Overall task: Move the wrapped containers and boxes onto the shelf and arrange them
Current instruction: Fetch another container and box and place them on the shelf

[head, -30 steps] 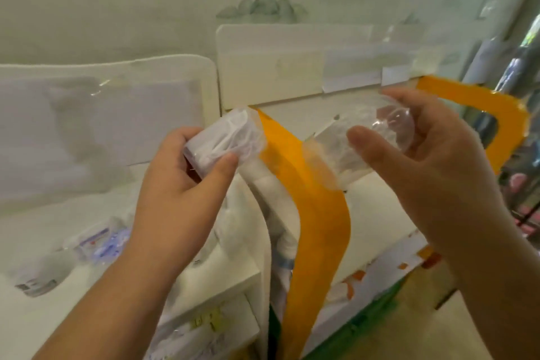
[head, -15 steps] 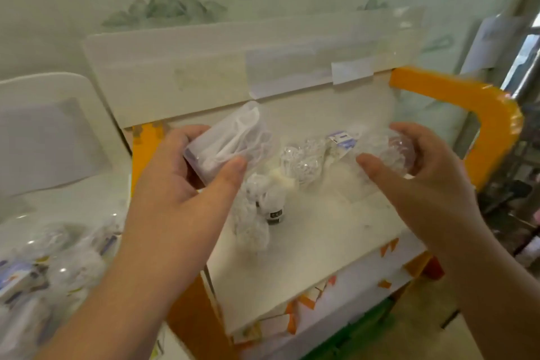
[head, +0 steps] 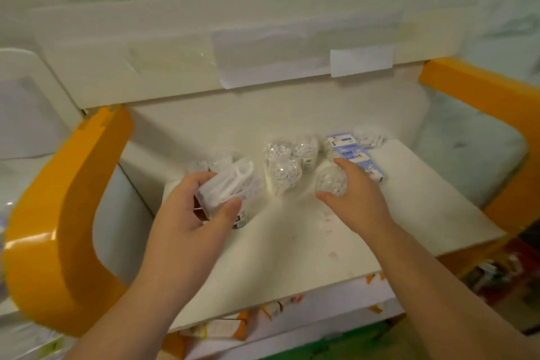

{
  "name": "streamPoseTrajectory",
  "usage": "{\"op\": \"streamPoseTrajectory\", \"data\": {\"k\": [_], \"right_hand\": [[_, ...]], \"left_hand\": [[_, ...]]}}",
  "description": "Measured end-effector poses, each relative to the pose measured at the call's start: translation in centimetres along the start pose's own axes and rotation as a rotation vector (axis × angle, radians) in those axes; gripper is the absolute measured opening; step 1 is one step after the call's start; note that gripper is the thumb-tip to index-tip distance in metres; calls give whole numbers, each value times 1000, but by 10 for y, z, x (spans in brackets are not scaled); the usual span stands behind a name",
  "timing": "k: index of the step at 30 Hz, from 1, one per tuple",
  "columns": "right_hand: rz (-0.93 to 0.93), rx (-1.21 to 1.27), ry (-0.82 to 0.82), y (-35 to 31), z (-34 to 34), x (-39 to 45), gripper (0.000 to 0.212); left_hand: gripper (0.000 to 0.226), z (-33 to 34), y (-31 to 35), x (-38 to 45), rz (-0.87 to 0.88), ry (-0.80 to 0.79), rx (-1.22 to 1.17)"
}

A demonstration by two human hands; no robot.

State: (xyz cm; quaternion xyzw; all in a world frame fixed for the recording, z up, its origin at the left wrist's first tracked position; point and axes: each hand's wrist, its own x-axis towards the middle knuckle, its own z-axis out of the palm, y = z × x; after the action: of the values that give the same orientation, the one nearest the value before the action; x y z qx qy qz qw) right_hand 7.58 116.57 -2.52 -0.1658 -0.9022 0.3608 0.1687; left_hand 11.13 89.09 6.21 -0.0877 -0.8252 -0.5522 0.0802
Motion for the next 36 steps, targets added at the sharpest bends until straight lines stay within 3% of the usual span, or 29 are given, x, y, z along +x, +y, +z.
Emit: {"op": "streamPoseTrajectory", "data": {"k": [13,17,21,26,30,36], "right_hand": [[-7,20,-39,-7,30,43,86],[12,65,-66,-8,20,37,90],[-49,64,-46,11,-9,26,79],[-24,198,-21,57,-62,21,58],[49,258,-56,98,-103,30,64],[25,259,-108,138,-136,32,61]], "left_hand": [[26,33,-25,35,-32,-111,-126],[19,46,-22,47,-27,-179,-177],[23,67,-9,58,-68,-184,-219],[20,111,12,72,15,-217,-59],[45,167,24,85,59,-296,31],[35,256,51,107,241,-445,303]]}}
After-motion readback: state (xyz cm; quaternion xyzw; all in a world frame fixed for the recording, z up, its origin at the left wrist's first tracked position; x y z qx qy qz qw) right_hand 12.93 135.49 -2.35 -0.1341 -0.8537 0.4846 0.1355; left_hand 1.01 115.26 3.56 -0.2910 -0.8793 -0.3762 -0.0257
